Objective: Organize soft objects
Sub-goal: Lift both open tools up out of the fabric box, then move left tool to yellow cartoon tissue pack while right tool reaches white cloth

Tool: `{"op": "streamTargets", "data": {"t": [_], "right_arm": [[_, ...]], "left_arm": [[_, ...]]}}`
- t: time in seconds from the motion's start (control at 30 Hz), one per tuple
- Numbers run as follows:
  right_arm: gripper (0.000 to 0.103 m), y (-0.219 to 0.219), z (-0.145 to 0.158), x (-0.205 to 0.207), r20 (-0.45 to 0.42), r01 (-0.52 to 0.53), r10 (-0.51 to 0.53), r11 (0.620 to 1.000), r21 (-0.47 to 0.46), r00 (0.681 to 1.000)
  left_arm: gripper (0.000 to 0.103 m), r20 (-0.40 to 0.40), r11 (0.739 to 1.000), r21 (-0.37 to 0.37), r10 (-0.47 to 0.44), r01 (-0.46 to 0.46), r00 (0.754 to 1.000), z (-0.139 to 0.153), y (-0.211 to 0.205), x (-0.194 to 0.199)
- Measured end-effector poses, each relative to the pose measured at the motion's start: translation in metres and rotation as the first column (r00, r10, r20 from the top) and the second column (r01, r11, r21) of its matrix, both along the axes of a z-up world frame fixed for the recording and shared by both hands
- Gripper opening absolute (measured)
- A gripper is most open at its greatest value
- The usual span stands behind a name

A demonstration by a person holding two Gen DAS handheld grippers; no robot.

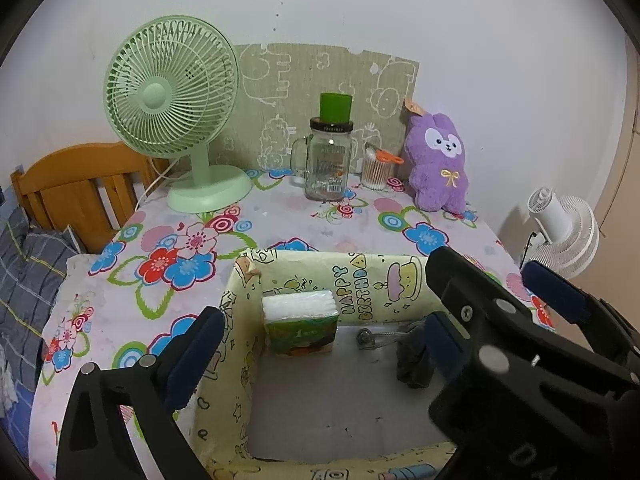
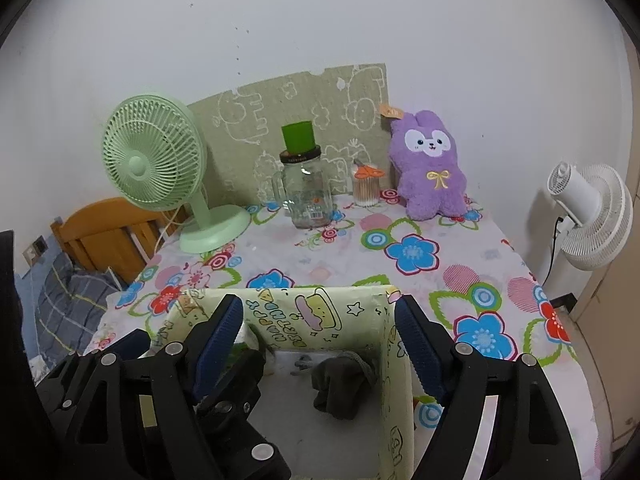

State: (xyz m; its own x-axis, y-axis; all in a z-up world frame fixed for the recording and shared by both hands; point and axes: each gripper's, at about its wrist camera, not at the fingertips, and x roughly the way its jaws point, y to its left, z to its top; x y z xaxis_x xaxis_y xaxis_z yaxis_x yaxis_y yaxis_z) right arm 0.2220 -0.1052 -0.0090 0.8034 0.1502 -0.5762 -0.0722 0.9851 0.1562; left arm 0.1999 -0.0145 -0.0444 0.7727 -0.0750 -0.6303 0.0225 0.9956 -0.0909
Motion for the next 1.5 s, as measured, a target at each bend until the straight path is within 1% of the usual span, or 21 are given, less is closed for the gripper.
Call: {"op": "streamTargets", "data": {"t": [0.2, 0.47, 0.73, 1.03, 1.23, 1.5], "right_arm": [[0.099, -0.001, 0.015, -0.015, 0.039, 0.005, -0.005, 1.0, -0.006, 0.999], [0.103, -0.003, 0.034, -0.039, 0.074, 0.014, -0.013, 1.0, -0.012, 0.997], [0.103, -0.003, 0.048, -0.065, 0.107, -0.005, 0.007, 1.0, -0.013, 0.994], [0.103, -0.006, 0.057, -0.094, 0.125, 0.016, -0.013, 1.0, -0.019, 0.992], [0.103, -0.006, 0.057, -0.114, 0.125, 0.024, -0.021, 0.999, -0.025, 0.992], [0.103, -0.006, 0.047, -0.135, 0.117, 0.022, -0.02, 1.0, -0.018, 0.993]], "left_arm": [[0.103, 0.041, 1.0, 0.004, -0.005, 0.005, 0.999, 0.015, -0.003, -0.016], [0.103, 0.082, 1.0, 0.015, 0.004, -0.005, 0.997, 0.031, -0.006, -0.038], [0.103, 0.121, 1.0, 0.019, 0.016, -0.019, 0.992, 0.043, -0.006, -0.066], [0.103, 0.15, 1.0, 0.027, 0.011, -0.015, 0.989, 0.05, -0.009, -0.092], [0.103, 0.142, 1.0, 0.02, 0.012, -0.015, 0.99, 0.047, -0.01, -0.109], [0.102, 0.135, 1.0, 0.022, 0.011, -0.014, 0.991, 0.037, -0.011, -0.128]]}}
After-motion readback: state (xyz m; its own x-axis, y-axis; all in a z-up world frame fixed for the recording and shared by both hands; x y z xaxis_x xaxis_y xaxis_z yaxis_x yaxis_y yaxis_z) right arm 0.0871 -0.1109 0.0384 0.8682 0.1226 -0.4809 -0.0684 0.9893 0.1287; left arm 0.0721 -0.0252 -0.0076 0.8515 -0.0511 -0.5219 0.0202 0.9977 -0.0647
